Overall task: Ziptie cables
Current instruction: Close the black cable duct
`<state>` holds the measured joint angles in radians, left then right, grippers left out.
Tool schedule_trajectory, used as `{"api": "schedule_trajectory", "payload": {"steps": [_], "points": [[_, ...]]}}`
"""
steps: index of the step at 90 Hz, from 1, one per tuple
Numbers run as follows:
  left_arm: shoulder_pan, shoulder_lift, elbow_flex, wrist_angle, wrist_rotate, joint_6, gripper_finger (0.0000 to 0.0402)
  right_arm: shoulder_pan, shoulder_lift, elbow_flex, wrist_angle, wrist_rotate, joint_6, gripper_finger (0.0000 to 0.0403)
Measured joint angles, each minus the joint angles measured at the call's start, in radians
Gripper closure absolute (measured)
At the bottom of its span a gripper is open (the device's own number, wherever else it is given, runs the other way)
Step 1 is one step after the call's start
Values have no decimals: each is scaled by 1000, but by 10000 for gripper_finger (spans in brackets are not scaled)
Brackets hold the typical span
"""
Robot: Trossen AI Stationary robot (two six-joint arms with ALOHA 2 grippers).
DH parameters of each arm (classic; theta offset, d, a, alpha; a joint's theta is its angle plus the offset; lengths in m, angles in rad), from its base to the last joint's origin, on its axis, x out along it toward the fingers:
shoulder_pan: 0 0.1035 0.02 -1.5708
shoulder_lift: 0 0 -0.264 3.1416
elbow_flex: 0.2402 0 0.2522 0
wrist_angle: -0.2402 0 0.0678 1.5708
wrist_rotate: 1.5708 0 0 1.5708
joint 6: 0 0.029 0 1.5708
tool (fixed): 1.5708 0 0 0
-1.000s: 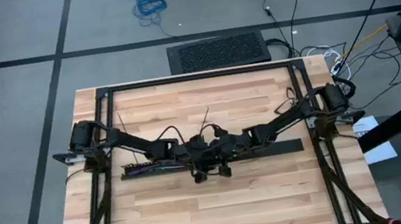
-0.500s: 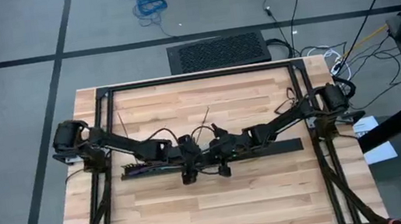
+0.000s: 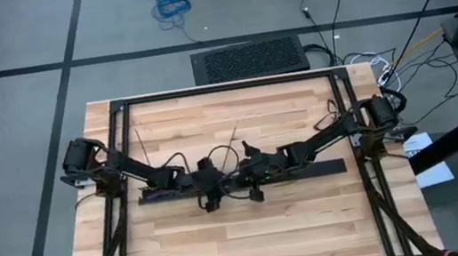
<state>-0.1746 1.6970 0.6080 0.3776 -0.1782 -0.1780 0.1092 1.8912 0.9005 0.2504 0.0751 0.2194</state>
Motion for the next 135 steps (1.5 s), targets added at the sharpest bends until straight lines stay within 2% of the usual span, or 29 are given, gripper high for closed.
{"api": "schedule_trajectory", "payload": {"steps": [9, 24, 75, 99, 116, 127, 135], "points": [[-13, 0, -42, 73, -12, -6, 123, 2, 0, 0, 4, 2, 5, 403], [-25, 0, -51, 83, -30, -18, 148, -10, 2, 0, 17, -8, 5, 403], [-32, 3, -53, 100, -45, -18, 166, -23, 15, 106, -4, -24, -117, 403], [-32, 3, -51, 107, -39, -17, 172, -23, -36, 218, -233, -13, -157, 402], [-32, 3, -51, 106, -39, -19, 173, -8, -62, 222, -403, 58, -140, 402], [-32, 3, -51, 109, -39, -19, 173, 15, -63, 221, -429, 59, -116, 402], [-32, 3, -51, 110, -37, -19, 173, 28, -53, 216, -386, 55, -110, 402]]}}
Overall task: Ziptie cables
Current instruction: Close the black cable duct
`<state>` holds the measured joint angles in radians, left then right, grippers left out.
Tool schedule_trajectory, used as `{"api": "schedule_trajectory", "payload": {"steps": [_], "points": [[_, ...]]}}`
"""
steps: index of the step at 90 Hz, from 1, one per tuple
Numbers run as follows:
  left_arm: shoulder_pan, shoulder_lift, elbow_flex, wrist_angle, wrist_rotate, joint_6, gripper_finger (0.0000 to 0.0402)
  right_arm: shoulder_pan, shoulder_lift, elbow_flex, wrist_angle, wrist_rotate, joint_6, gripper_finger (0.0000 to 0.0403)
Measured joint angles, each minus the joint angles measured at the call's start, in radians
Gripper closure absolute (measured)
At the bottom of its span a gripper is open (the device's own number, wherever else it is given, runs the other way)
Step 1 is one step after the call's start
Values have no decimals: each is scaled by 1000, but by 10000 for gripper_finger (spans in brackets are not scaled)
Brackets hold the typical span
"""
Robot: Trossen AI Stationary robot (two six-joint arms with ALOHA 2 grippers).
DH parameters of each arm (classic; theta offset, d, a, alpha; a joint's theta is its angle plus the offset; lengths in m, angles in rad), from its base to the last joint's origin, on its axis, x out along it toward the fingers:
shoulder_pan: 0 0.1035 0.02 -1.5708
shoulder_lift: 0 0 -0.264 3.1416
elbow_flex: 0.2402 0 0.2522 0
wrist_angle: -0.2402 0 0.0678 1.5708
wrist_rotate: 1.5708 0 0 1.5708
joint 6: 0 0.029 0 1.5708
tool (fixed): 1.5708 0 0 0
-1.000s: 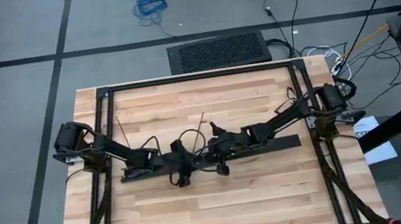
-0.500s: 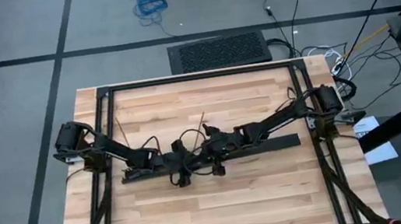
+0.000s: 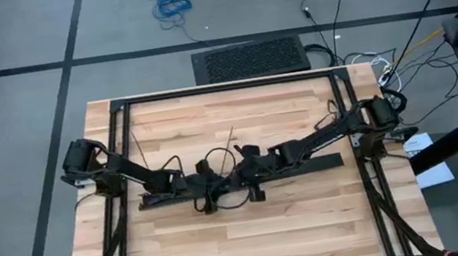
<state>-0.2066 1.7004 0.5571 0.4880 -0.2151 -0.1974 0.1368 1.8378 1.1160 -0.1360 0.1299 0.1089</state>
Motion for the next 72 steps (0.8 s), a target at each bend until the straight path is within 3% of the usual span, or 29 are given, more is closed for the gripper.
{"api": "schedule_trajectory", "payload": {"steps": [23, 42, 72], "points": [[-1, 0, 0, -1, 1, -3, 173, -4, 112, 6, 187, -57, 18, 403], [-1, 0, 0, 0, 0, -4, 173, -28, 158, 47, 224, -88, -6, 403], [0, 0, 3, 5, -5, -7, 173, 8, 70, 154, 36, -22, -112, 403]]}}
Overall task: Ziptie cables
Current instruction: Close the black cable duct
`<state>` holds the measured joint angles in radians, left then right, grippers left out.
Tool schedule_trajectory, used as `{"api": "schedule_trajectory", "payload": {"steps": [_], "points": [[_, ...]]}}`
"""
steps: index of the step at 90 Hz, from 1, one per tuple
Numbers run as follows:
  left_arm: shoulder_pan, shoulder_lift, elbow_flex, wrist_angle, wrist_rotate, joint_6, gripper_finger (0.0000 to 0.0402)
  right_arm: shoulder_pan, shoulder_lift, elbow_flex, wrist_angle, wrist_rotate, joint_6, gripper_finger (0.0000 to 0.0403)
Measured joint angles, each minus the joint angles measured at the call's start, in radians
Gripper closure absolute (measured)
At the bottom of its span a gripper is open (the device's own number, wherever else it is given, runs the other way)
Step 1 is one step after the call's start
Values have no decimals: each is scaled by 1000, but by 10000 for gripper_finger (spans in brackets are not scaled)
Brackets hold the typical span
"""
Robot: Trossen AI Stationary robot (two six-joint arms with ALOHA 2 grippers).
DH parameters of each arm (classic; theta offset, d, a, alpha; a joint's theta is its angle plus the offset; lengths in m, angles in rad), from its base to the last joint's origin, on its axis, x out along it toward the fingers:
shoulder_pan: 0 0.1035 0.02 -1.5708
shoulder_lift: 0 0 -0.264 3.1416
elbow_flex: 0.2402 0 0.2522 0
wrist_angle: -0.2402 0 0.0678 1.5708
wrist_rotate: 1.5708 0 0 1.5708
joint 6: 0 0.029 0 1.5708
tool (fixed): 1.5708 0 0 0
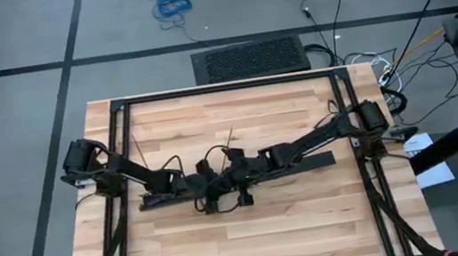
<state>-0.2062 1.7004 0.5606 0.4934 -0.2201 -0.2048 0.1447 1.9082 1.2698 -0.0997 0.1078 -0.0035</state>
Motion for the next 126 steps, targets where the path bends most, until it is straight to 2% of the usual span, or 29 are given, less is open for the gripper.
{"api": "schedule_trajectory", "payload": {"steps": [18, 36, 62, 74, 86, 94, 106, 116, 126], "points": [[0, 0, 1, -6, -2, 0, 173, 18, -18, 4, -156, 35, 37, 403], [0, 0, 0, -3, 19, 9, 170, 15, 5, -32, -142, 52, 77, 403], [4, -2, 26, -7, 64, 0, 99, 8, 6, -70, -90, 39, 91, 403], [-3, -65, 30, -88, 74, -25, 93, 8, 7, -70, -86, 39, 90, 403], [-28, -113, 24, -289, 67, -77, 94, 8, 8, -71, -91, 49, 89, 403], [-47, -116, 8, -293, 62, -106, 94, 7, 8, -71, -93, 51, 89, 403], [-88, -116, 6, -299, -9, -153, 94, 7, 8, -71, -92, 50, 94, 403], [-131, -101, 6, -285, -122, -192, 95, 7, 8, -72, -92, 47, 106, 403], [-161, -71, 6, -230, -202, -210, 113, 7, 9, -73, -90, 48, 125, 403]]}}
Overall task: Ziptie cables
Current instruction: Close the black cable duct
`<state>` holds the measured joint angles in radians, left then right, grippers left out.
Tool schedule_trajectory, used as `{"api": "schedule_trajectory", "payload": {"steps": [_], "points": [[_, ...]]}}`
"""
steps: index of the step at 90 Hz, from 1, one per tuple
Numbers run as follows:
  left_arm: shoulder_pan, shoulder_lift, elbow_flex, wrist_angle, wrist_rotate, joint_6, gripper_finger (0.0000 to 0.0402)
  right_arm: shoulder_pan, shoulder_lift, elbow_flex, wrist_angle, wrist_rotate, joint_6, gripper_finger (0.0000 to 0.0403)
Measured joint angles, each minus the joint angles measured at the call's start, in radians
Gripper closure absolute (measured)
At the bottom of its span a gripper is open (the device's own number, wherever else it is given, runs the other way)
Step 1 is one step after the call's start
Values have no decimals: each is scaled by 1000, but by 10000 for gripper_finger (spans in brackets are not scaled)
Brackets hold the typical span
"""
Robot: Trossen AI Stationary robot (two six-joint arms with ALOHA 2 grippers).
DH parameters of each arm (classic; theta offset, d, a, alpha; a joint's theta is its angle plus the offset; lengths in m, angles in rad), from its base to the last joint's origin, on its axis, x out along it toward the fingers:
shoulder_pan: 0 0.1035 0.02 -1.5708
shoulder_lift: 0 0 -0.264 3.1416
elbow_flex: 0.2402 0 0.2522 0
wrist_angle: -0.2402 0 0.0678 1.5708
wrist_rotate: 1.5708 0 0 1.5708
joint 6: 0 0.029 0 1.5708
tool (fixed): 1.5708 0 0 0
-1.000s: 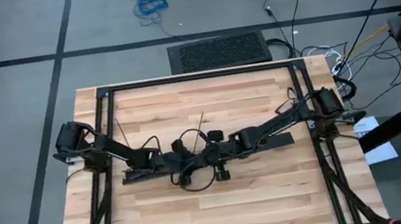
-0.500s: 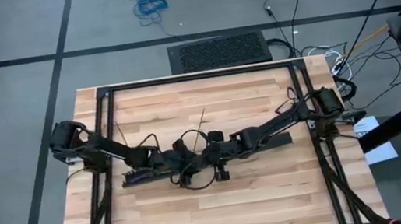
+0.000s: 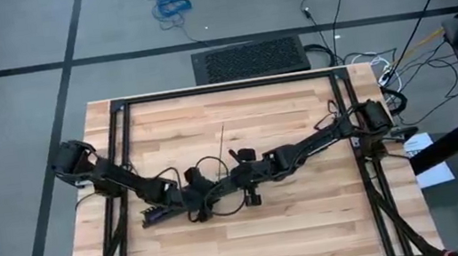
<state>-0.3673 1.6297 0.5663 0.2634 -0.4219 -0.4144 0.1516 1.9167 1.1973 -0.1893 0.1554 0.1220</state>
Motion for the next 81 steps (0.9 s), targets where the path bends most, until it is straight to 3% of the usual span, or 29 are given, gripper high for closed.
{"api": "schedule_trajectory", "payload": {"steps": [26, 39, 67, 81], "points": [[-18, 140, 0, 140, -60, -18, 177, 6, 87, 2, 152, -43, 32, 403], [-20, 149, 1, 142, -62, -10, 177, 4, 119, 7, 215, -52, 32, 403], [5, 132, -2, 209, -50, 191, 177, -6, 123, 25, 206, -94, 23, 403], [6, 78, -2, 160, -49, 240, 154, -5, 124, 26, 213, -87, 26, 403]]}}
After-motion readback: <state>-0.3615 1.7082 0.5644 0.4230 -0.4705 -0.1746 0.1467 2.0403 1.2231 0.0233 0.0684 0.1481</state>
